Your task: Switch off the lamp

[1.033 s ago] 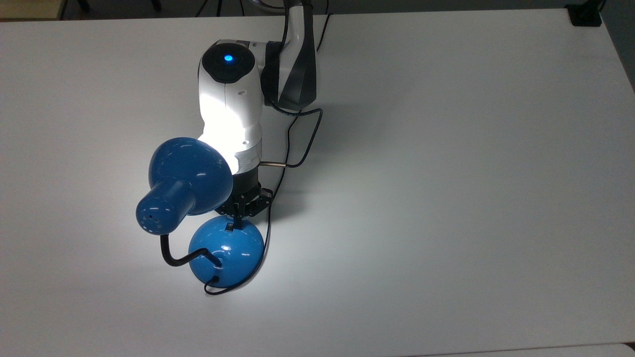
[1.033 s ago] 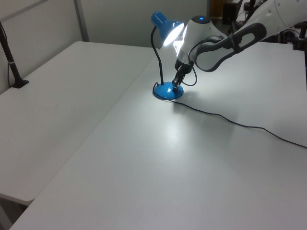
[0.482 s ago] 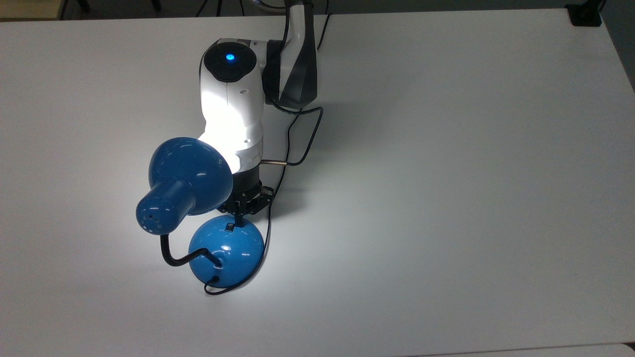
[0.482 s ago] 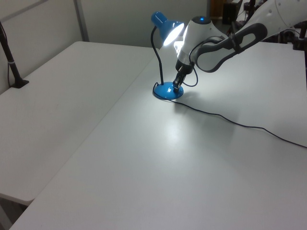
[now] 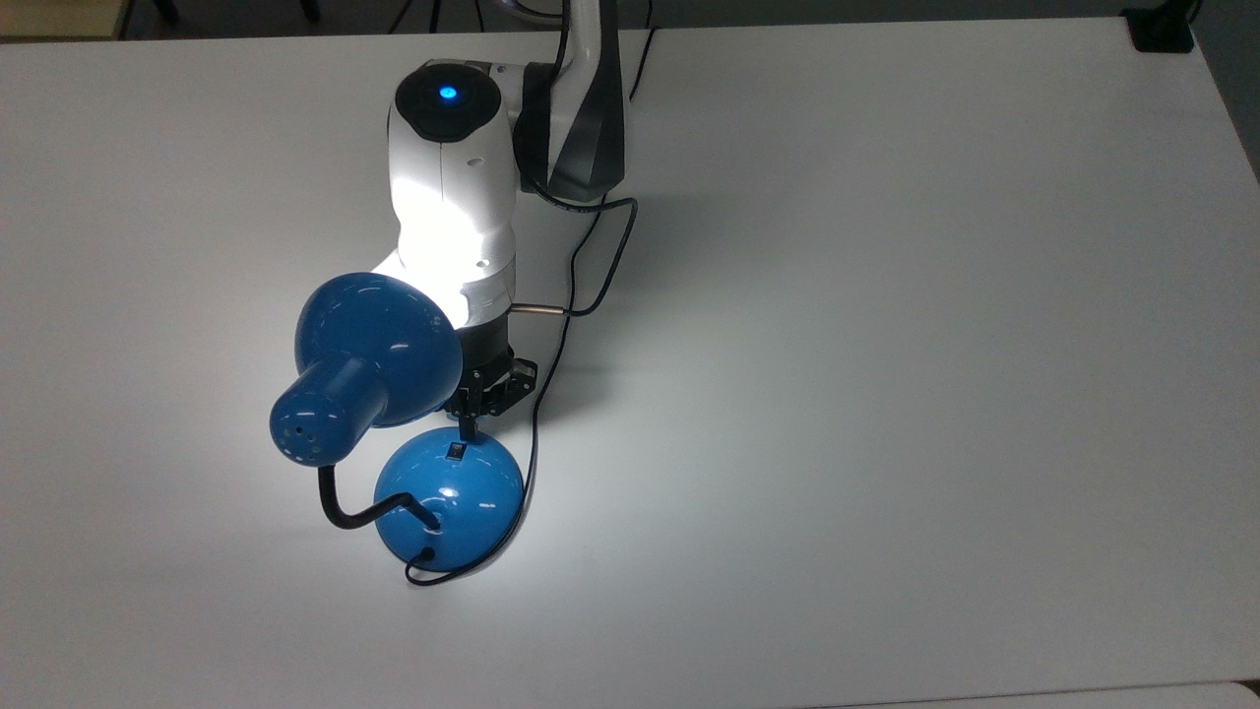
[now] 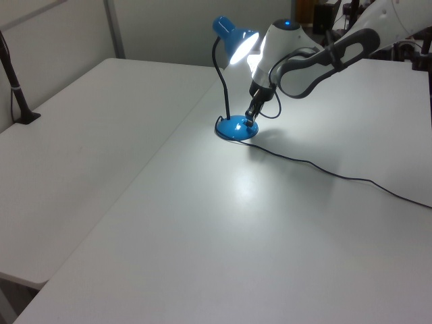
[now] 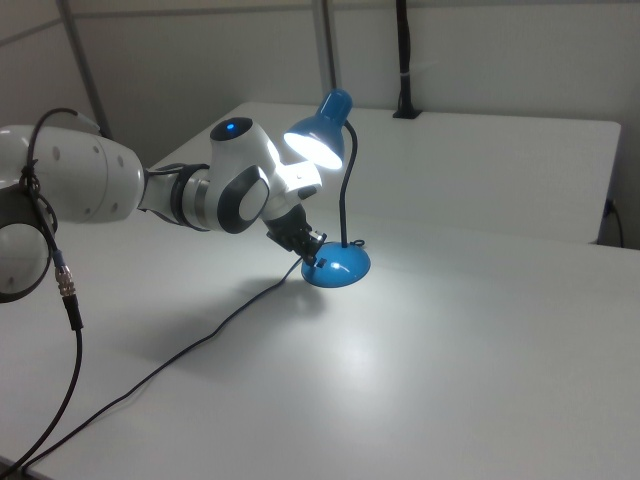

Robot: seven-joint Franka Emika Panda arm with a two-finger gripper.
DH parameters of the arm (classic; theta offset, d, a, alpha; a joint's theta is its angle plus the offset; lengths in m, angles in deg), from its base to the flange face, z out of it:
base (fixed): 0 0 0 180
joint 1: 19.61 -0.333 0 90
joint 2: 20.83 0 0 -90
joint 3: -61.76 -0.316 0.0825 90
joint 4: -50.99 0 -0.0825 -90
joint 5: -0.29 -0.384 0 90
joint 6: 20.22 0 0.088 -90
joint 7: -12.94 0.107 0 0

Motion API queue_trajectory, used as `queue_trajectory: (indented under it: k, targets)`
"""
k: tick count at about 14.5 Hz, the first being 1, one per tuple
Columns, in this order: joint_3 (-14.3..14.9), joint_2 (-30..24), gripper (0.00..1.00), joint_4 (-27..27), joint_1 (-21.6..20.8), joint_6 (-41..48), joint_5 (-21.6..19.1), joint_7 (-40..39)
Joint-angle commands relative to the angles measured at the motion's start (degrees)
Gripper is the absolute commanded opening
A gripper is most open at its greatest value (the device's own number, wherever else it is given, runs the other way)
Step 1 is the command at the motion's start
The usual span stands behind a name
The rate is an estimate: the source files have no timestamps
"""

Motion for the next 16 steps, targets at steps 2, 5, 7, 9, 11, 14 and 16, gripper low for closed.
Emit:
queue_trajectory:
  k: [2, 5, 7, 9, 11, 14, 16]
  targets:
    - [-0.2, -3.1, 0.0, 2.8, 0.1, -0.3, -0.4, 1.2]
    - [-0.1, -2.6, 0.0, 2.6, 0.3, -0.4, -0.4, 1.3]
    - [-0.2, -2.3, 0.0, 2.5, 0.2, -0.5, -0.5, 1.2]
    - [-0.1, -1.9, 0.0, 2.5, 0.3, -0.6, -0.5, 1.2]
    - [-0.1, -1.7, 0.0, 2.2, 0.3, -0.8, -0.5, 1.2]
    - [-0.1, -1.0, 0.0, 2.1, 0.3, -0.9, -0.6, 1.2]
    - [-0.1, -0.4, 0.0, 2.1, 0.3, -0.9, -0.6, 1.3]
